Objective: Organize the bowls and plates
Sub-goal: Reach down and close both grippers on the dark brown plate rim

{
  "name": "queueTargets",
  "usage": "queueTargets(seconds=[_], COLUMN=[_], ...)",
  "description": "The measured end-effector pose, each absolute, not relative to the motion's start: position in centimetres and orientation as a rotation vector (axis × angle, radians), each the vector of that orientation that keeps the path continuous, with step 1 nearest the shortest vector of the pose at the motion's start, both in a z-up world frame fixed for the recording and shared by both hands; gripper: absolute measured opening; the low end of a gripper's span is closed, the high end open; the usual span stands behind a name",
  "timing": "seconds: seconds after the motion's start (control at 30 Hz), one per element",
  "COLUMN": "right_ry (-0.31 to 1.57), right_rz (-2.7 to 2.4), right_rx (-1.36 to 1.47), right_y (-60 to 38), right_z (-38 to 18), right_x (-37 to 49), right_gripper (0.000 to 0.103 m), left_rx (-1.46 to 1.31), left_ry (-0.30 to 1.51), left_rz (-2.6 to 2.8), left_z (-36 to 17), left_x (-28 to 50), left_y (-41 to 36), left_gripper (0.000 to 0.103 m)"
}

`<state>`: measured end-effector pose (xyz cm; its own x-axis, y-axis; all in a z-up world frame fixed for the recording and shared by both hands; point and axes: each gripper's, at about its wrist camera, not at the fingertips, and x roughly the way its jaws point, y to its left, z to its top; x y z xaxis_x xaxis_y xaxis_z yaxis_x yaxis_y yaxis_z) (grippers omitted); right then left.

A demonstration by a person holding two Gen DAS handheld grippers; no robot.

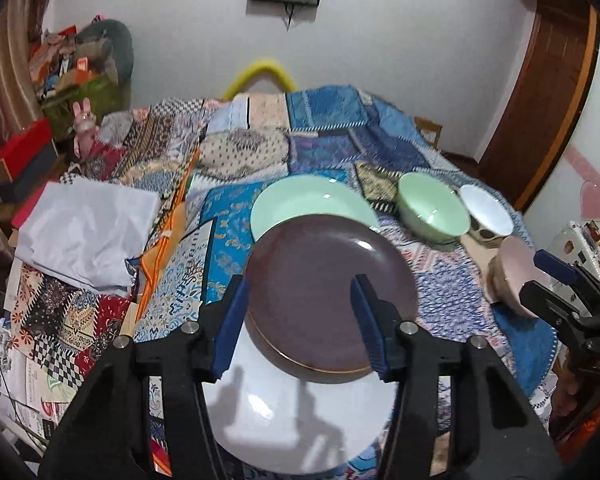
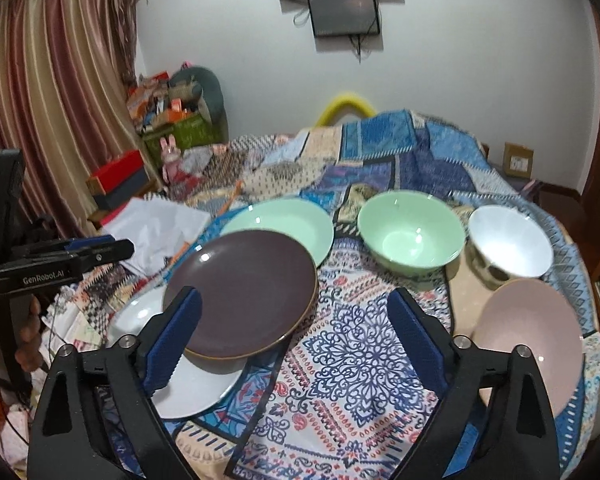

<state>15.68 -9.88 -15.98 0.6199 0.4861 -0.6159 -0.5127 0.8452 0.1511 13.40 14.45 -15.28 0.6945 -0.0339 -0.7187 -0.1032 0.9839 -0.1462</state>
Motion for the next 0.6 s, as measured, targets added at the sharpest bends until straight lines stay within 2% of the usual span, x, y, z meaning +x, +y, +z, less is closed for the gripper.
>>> queueTargets(seconds=[0.13,0.27,0.4,0.5,0.6], right_ry=[0.767,0.824,0.864,0.885,0.916], right_rz=[0.582,0.587,0.580,0.566,0.565], right_rx=[-0.064,-0.068,-0.078,-0.094,-0.094], right_y=[-8.6,-7.7,-7.2,-6.8,-6.5], right_z=[-17.9,-19.5,-20.5,-21.1,-21.8], right_x=[17.2,18.5,19.4,20.2,20.9], right_gripper=[0.081,0.073,0.071,0.069,0.059], left_rx=[-0.176,-0.197,-0.210,-0.228,-0.249], left_ry=[0.856,0.911,0.946,0.961,0.975], left_rz=[0.053,0.073,0.081,0.066,0.053], left_z=[-17.2,-19.7,-21.5,-22.5,-23.4], left_x=[15.1,16.7,17.6,18.0,18.6], left_y=[15.6,17.0,18.0,18.6,19.0], left_gripper=[0.045,0.035,0.027,0.026,0.026])
